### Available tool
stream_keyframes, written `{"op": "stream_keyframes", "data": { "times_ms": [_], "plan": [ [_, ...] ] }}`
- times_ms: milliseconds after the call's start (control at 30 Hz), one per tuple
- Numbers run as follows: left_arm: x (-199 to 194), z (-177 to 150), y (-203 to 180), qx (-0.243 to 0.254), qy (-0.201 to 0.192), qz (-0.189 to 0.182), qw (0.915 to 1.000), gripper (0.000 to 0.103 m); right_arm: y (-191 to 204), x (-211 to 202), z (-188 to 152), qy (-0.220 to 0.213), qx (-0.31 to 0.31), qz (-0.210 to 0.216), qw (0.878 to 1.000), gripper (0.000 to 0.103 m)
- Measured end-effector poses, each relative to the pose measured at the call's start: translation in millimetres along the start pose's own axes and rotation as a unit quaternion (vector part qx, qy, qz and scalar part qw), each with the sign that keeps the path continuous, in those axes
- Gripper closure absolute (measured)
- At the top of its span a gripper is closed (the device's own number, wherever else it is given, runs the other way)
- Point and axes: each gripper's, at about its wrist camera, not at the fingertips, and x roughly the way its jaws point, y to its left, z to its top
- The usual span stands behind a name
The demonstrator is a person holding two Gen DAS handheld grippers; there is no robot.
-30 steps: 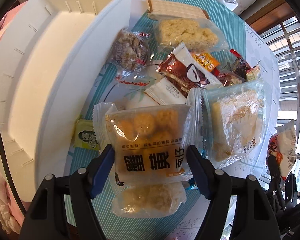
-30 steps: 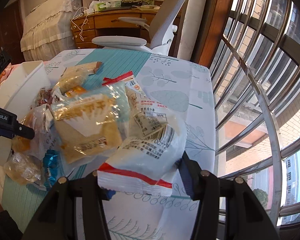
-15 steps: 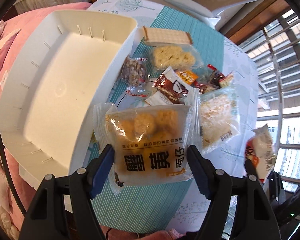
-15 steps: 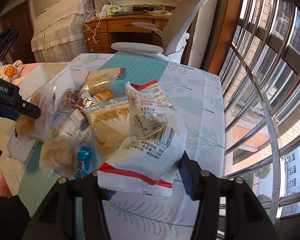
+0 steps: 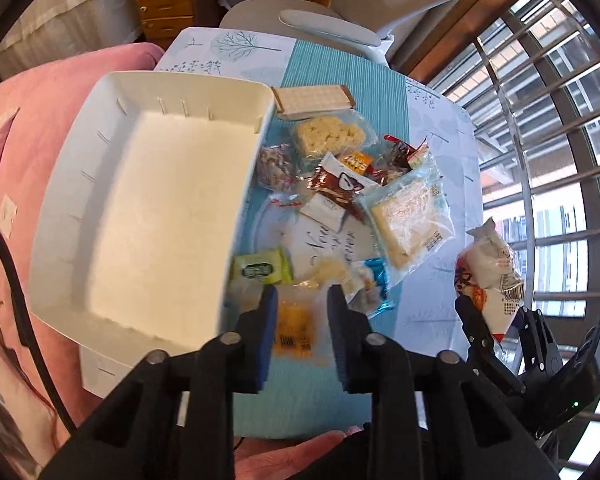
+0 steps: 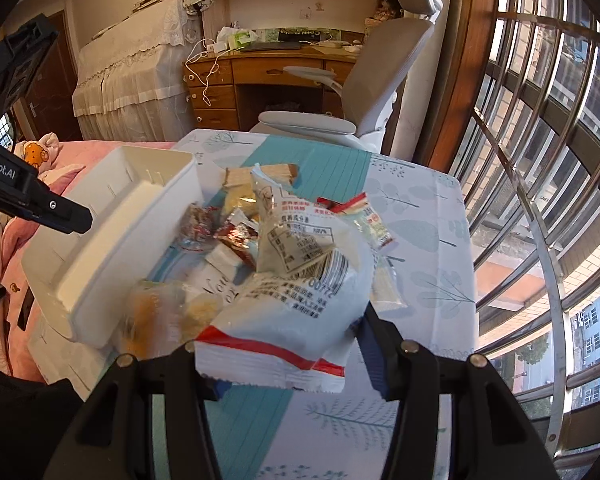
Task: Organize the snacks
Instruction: 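Carry white red-striped packet into the white tray and open right gripper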
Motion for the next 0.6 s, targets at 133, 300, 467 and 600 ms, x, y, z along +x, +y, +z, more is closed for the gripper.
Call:
{"op": "stream_keyframes", "data": {
  "times_ms": [133,300,467,600],
  "plan": [
    [-11.2,1.1,24.2,0.012,-0.002,-0.012,0.9999,0.081,25.8,-6.4,5.0,-0.003,0.015,0.008,1.0,0.05],
    [-28.0,0.6,58.3,0.026,-0.025,-0.02,0.9991,0.081,62.3,-10.9,17.2,-0.01,0.03,0.027,0.999,0.05],
    [-40.7,2.2,99.4,0.032,-0.041,-0.011,0.9986,0.081,107.7,-11.5,30.3,-0.028,0.032,0.058,0.997,0.05],
    [-44.2,2.3,129.9,0.036,-0.048,0.0,0.9982,0.081,145.9,-7.3,36.8,-0.036,0.025,0.079,0.996,0.05]
  ]
}}
